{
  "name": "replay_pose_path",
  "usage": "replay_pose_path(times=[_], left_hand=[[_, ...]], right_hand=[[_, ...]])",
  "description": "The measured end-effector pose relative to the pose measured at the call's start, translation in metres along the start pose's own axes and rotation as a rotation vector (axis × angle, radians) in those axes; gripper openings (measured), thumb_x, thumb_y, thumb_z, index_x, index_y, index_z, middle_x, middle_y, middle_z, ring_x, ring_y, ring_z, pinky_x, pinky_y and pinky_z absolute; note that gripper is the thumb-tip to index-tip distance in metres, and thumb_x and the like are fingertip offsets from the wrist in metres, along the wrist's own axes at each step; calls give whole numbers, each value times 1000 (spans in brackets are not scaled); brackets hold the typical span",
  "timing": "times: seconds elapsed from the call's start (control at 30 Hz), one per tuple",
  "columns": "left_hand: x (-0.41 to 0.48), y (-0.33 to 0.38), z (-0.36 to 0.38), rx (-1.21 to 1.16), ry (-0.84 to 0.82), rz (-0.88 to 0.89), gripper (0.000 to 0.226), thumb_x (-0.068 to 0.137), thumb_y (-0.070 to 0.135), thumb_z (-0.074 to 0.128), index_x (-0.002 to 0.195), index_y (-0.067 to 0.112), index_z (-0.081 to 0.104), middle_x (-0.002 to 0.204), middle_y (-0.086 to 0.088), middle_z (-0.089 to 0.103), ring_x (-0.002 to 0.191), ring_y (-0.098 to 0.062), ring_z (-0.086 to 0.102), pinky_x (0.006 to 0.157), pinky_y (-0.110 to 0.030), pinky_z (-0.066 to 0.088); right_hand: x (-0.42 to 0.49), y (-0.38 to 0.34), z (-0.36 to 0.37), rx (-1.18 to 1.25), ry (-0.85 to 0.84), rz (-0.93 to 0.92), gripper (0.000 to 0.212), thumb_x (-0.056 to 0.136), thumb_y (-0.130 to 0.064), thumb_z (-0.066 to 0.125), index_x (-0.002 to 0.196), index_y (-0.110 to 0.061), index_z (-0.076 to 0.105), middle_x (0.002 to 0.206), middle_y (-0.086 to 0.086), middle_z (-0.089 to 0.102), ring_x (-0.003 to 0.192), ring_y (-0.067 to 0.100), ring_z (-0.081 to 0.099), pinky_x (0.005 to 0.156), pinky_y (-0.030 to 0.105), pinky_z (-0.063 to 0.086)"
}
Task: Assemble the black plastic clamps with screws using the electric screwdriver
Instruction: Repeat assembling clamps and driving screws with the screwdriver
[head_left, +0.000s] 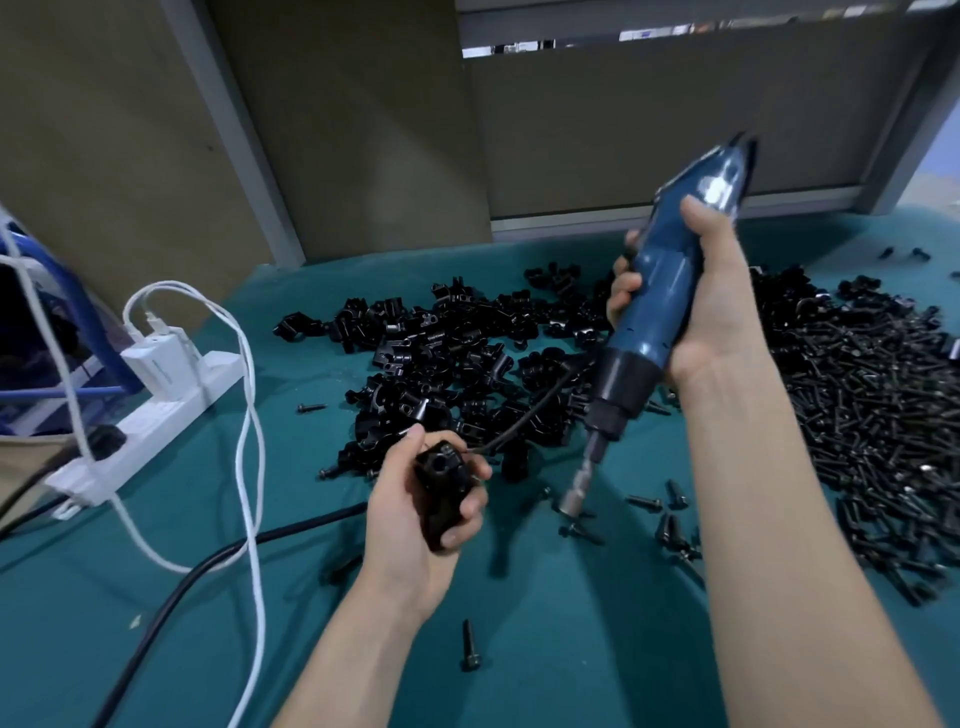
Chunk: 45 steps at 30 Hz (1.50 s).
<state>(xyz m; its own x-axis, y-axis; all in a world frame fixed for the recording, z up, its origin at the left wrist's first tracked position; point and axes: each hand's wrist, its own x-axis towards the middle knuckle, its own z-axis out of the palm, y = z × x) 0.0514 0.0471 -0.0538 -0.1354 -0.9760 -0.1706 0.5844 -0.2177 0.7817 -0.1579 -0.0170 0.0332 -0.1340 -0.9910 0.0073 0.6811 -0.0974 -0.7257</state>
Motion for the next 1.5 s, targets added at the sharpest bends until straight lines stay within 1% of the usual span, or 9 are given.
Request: replay_pose_path(times=[0.37,0.67,0.77,0.87,1.0,1.07,1.17,1.3,1.5], left_hand=[[6,0,-3,-247,23,-150,41,78,19,61,114,1,53,84,-14,66,57,-16,54,44,-21,44],[8,-1,-8,-200,-53,-101,37,76,12,60,111,1,61,92,-15,69,60,-16,56,48,-21,47],[8,-5,-8,-94,-58,-43,43,75,6,58,116,11,69,98,-15,71,69,-16,61,59,-24,53],[8,-8,-8,-33,-48,-25,42,80,-2,55,112,17,73,99,-9,74,73,-15,65,67,-24,57],[6,-9,-5,-13,-42,-5,46,92,-9,47,113,21,74,97,-2,76,74,-14,66,75,-24,58],[5,-8,-3,-1,-41,11,47,92,-9,47,113,23,73,97,-2,75,73,-13,66,75,-23,57],[6,-9,-1,-12,-30,32,49,91,-9,46,116,26,70,96,-3,74,74,-11,68,73,-21,57],[8,-10,0,17,-1,102,46,96,-7,42,127,22,59,100,-1,75,82,-10,71,72,-20,56],[10,-5,-8,-2,64,172,28,93,18,53,119,12,60,100,-8,74,79,-18,73,60,-21,57]], right_hand=[[19,44,-42,-433,308,244,53,75,-63,69,89,-12,60,58,4,64,45,18,60,46,26,53],[27,30,-57,-1171,439,100,75,81,-58,66,103,13,62,106,23,67,79,26,55,74,38,45],[23,24,-65,-1244,484,117,61,79,-58,68,84,2,63,90,19,64,74,31,60,77,42,52],[20,16,-66,-1252,530,103,55,79,-49,74,96,1,64,81,15,65,77,34,67,85,48,55],[14,1,-46,-1386,598,-67,38,84,-36,73,109,-9,63,114,12,64,103,30,61,86,39,48],[5,-7,-24,-1248,443,-155,29,84,-35,73,99,-13,65,104,5,67,86,18,64,74,32,51],[-16,-2,21,-1193,-72,-65,27,81,-37,75,96,-15,69,85,2,69,57,7,64,52,19,52],[-28,36,57,-1527,-613,245,39,80,-30,77,116,-24,64,104,0,65,79,13,66,63,23,58],[-32,53,64,-1669,-692,96,35,80,-21,78,113,-20,68,91,-7,64,82,12,61,72,25,50]])
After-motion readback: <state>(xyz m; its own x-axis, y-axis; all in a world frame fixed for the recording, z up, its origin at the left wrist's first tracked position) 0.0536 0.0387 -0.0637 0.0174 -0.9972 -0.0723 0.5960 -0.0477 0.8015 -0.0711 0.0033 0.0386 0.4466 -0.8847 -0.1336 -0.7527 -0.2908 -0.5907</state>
